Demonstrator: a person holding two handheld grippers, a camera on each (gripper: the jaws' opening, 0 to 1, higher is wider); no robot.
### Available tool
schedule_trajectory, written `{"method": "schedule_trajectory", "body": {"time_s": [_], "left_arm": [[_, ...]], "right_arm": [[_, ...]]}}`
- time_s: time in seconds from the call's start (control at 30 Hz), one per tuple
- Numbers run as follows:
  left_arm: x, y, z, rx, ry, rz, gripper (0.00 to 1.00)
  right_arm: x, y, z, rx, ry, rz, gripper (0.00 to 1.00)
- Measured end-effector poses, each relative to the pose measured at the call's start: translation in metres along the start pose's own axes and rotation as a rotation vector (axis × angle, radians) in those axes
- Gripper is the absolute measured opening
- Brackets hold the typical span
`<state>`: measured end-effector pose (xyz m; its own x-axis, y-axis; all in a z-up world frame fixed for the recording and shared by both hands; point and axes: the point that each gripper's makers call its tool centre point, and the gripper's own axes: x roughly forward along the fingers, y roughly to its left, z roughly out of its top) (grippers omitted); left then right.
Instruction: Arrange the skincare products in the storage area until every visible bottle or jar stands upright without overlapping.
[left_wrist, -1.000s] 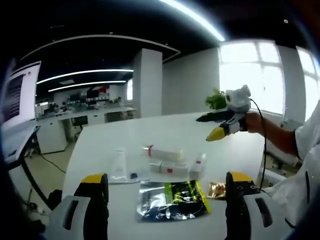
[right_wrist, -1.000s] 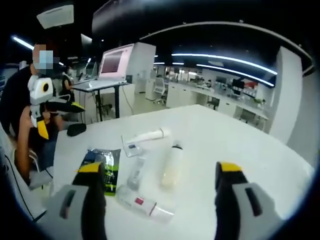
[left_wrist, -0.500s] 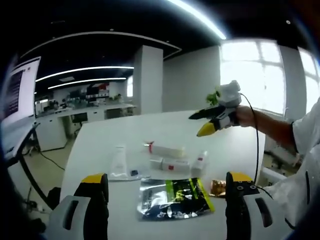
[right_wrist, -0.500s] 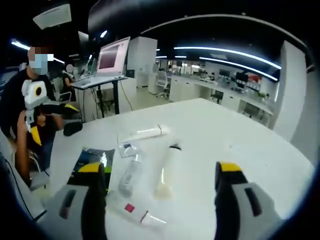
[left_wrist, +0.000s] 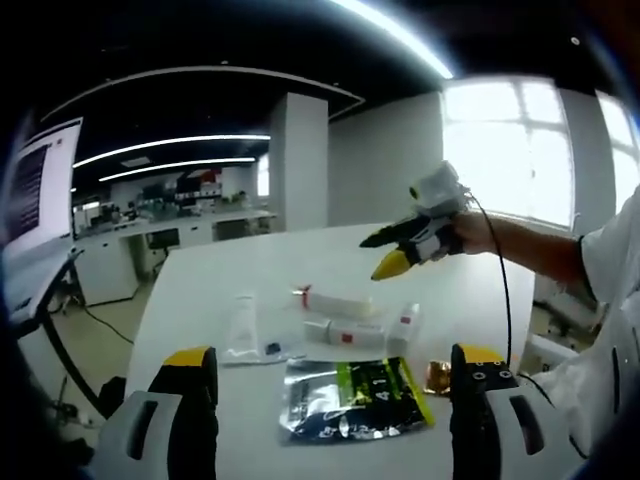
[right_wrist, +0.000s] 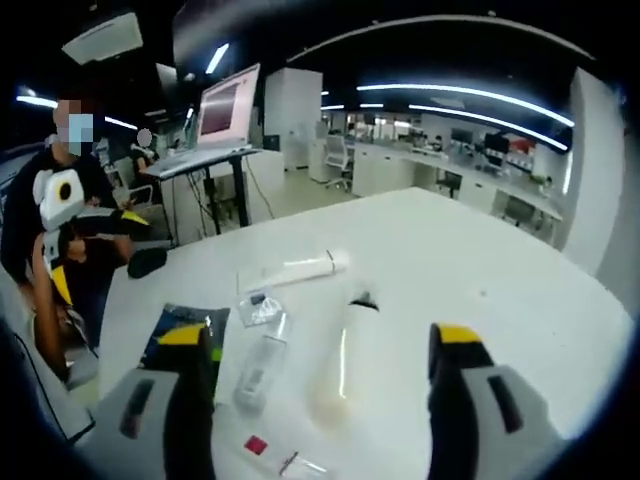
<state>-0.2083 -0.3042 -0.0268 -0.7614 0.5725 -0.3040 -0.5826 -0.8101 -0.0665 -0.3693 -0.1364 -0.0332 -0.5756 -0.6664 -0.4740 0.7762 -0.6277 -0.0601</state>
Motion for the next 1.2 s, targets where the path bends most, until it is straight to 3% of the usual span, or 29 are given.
{"method": "schedule_trajectory", "body": {"time_s": [0.87, 1.2], "left_arm": [[0.007, 0.004, -0.006, -0.007, 0.027, -0.006, 0.99], [0.006, 0.009, -0.010, -0.006, 0.037, 0.006, 0.99]], "right_arm": [[0.055, -0.015, -0.007, 0.050, 0.117, 0.032, 0.87], [0.076, -0.020, -0.014, 0.025, 0.176, 0.016, 0.86]]}}
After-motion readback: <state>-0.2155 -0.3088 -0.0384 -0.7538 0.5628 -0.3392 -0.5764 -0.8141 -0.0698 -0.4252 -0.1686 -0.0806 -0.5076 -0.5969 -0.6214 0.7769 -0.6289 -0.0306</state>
